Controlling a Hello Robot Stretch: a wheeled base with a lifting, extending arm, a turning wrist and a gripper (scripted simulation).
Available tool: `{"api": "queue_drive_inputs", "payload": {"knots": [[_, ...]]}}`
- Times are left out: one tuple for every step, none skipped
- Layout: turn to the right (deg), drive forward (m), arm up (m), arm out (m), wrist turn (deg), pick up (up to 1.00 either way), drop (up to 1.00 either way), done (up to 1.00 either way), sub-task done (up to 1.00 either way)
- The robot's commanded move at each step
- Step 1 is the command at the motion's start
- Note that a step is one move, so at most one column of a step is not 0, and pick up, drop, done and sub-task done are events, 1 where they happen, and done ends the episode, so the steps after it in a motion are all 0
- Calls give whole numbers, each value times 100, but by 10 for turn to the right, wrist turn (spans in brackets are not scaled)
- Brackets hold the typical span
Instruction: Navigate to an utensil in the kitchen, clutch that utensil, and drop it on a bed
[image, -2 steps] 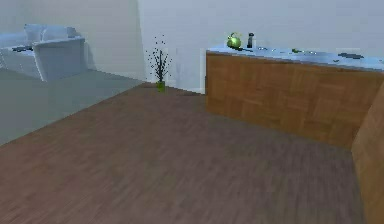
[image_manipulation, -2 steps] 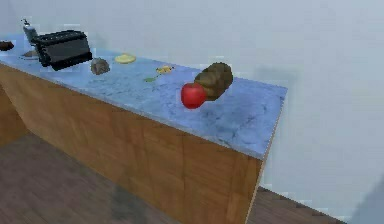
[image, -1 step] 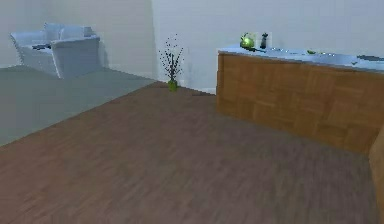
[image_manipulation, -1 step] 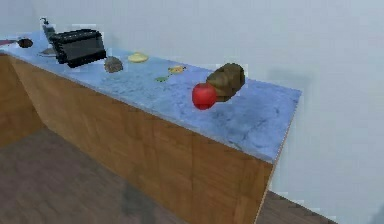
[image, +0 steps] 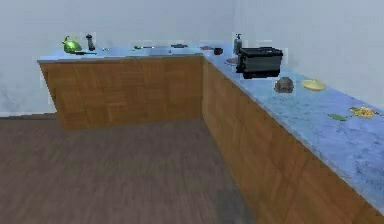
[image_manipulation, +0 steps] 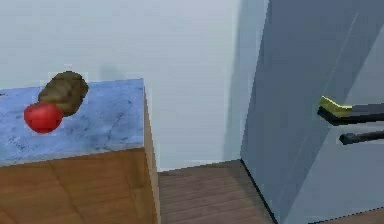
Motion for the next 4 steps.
{"api": "queue_drive_inputs", "payload": {"knots": [[60,0,0,0,0,0,0,0,0],[0,75,0,0,0,0,0,0,0],[-180,0,0,0,0,0,0,0,0],[-30,0,0,0,0,0,0,0,0]]}}
